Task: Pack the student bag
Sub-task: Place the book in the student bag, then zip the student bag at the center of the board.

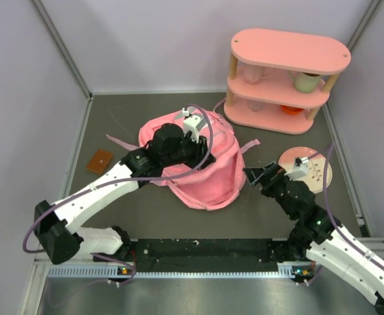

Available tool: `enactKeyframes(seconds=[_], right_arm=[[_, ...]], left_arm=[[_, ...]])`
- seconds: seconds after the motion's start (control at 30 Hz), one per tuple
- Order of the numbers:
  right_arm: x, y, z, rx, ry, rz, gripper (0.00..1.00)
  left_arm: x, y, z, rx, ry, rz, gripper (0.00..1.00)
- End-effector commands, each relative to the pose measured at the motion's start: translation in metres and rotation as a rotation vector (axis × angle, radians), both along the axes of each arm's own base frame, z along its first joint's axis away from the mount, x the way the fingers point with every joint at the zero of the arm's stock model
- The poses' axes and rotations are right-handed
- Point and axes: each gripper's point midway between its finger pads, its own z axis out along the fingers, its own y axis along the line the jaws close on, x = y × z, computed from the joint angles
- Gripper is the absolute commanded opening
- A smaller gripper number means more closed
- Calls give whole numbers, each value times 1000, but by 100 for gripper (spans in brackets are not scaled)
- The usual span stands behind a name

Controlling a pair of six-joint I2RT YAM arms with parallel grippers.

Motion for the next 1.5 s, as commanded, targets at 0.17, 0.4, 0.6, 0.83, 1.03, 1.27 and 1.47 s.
enactKeyframes(seconds=[0.17, 0.4, 0.6, 0.83, 1.03, 1.27, 1.47], right_arm=[[1, -35, -43, -77, 144, -189, 99], [1, -3, -56, -138, 267, -65, 99], [0, 30, -51, -75, 268, 74, 99], [-4, 60, -64, -25, 348, 178, 99], [4, 78, -71, -11, 387, 213, 95], [27, 70, -79, -55, 393, 202, 45], [47, 49, -79, -139, 359, 186, 0]], left_arm=[[-25, -15, 17, -88, 7, -144, 75], [18, 73, 7, 30, -85, 303, 99], [38, 157, -40, 52, 44, 589, 99], [43, 189, -81, 5, 153, 683, 99], [50, 183, -109, -80, 246, 639, 99], [57, 168, -132, -108, 315, 581, 79], [52, 162, -164, -92, 406, 561, 31]])
